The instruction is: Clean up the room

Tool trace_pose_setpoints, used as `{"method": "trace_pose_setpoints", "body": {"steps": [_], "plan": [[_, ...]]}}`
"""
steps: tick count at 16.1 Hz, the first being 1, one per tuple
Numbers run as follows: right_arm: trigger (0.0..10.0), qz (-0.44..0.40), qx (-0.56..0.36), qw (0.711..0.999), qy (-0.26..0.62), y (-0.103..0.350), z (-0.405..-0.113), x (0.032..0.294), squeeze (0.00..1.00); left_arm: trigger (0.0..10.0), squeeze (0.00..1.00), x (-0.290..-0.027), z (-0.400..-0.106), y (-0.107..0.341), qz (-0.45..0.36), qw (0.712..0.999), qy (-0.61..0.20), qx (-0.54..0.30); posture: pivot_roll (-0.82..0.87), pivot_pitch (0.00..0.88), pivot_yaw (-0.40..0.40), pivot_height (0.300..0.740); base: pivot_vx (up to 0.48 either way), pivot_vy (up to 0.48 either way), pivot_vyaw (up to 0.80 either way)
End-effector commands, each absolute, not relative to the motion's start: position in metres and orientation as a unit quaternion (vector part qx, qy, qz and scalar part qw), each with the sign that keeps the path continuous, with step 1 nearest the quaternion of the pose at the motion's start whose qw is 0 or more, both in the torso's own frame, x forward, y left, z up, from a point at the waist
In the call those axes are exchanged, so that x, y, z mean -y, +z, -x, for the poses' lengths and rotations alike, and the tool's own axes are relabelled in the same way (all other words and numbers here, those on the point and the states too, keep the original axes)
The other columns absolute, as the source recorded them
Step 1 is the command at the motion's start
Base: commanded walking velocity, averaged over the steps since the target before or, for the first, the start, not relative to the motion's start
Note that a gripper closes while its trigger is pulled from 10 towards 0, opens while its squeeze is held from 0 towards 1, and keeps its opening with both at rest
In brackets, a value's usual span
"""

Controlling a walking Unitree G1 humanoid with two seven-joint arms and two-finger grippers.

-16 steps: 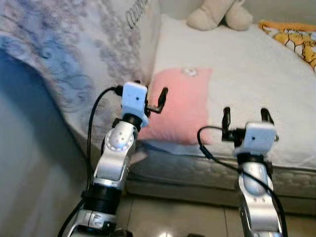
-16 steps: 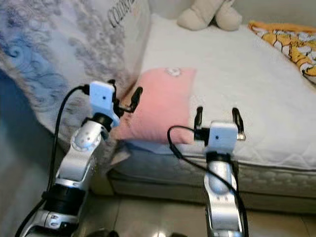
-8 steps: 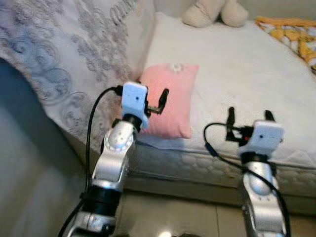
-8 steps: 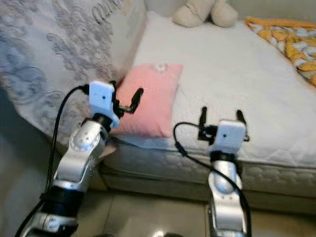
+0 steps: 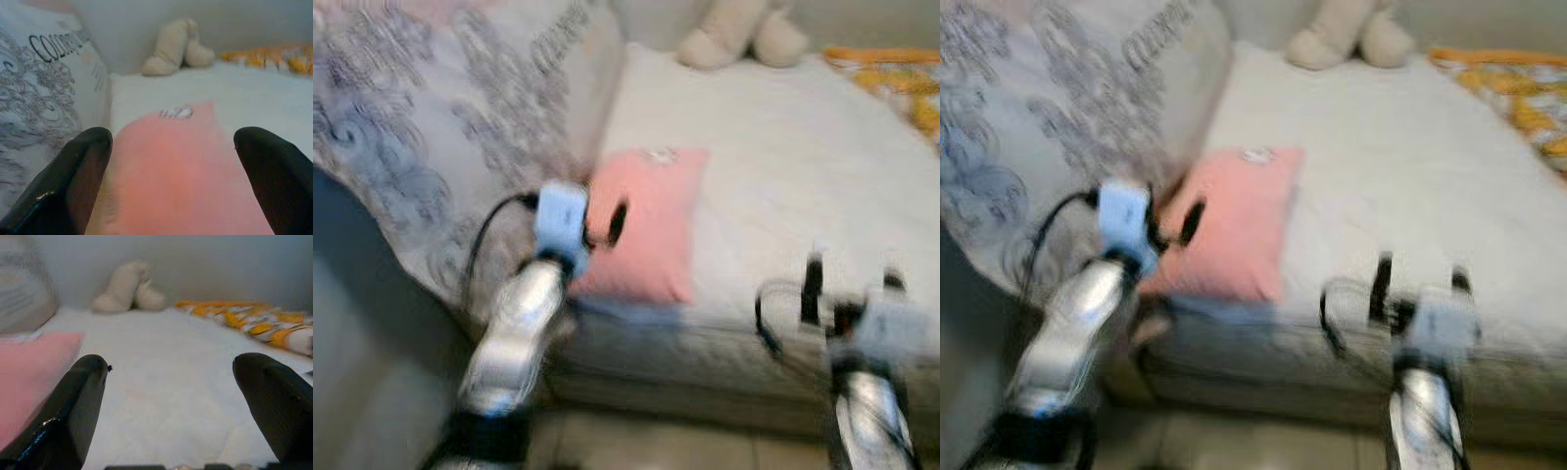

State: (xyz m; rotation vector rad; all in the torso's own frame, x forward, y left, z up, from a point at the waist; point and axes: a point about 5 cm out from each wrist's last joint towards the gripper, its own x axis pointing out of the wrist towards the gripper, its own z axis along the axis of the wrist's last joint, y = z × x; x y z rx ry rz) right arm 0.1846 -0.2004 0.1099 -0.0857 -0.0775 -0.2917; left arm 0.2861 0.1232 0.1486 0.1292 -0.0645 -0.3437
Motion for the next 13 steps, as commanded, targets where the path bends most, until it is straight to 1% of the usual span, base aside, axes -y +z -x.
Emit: {"method": "trace_pose_setpoints", "body": {"steps": [1,2,3,4,5,6,7,9,12,13], "plan": [[10.0,0.039,0.019,0.990,-0.131,0.107,-0.173,0.199,0.00,10.0,0.00,-0.137,-0.277,0.135,-0.064,0.984,-0.167,-0.012,-0.08,0.000,0.008,0.740,0.000,0.000,0.00],[10.0,0.051,0.016,0.991,-0.120,0.109,-0.162,0.199,0.00,10.0,0.00,-0.152,-0.269,0.133,-0.036,0.989,-0.141,-0.018,-0.08,0.000,0.010,0.740,0.000,0.000,0.00],[10.0,0.056,0.018,0.992,-0.115,0.113,-0.157,0.200,0.00,10.0,0.00,-0.160,-0.263,0.135,-0.030,0.991,-0.127,-0.008,-0.09,0.000,0.010,0.740,0.000,0.000,0.00],[10.0,0.055,0.021,0.991,-0.117,0.116,-0.155,0.200,0.00,10.0,0.00,-0.166,-0.258,0.136,-0.056,0.992,-0.111,0.002,-0.09,0.000,0.005,0.740,0.000,0.000,0.00],[10.0,0.056,0.040,0.992,-0.106,0.128,-0.155,0.194,0.00,10.0,0.00,-0.177,-0.249,0.139,-0.045,0.996,-0.075,0.010,-0.10,0.000,0.001,0.740,0.000,0.000,0.00],[10.0,0.054,0.048,0.992,-0.100,0.132,-0.157,0.190,0.00,10.0,0.00,-0.175,-0.251,0.142,-0.038,0.997,-0.072,0.012,-0.09,0.000,-0.006,0.740,0.000,0.000,0.00],[10.0,0.046,0.050,0.993,-0.094,0.133,-0.162,0.186,0.00,10.0,0.00,-0.163,-0.256,0.151,-0.024,0.995,-0.096,0.030,-0.09,0.000,-0.010,0.740,0.000,0.000,0.00],[10.0,0.043,0.051,0.993,-0.098,0.133,-0.167,0.187,0.00,10.0,0.00,-0.150,-0.258,0.157,-0.030,0.992,-0.116,0.033,-0.09,0.000,-0.011,0.740,0.471,0.000,0.00],[10.0,0.036,0.045,0.993,-0.107,0.130,-0.172,0.189,0.00,10.0,0.00,-0.145,-0.261,0.156,-0.029,0.992,-0.121,0.024,-0.09,0.000,-0.004,0.740,0.480,0.000,0.00],[10.0,0.034,0.043,0.993,-0.103,0.129,-0.177,0.187,0.00,10.0,0.00,-0.144,-0.266,0.158,-0.015,0.992,-0.121,0.018,-0.09,0.000,0.004,0.740,0.480,0.000,0.00]]}}
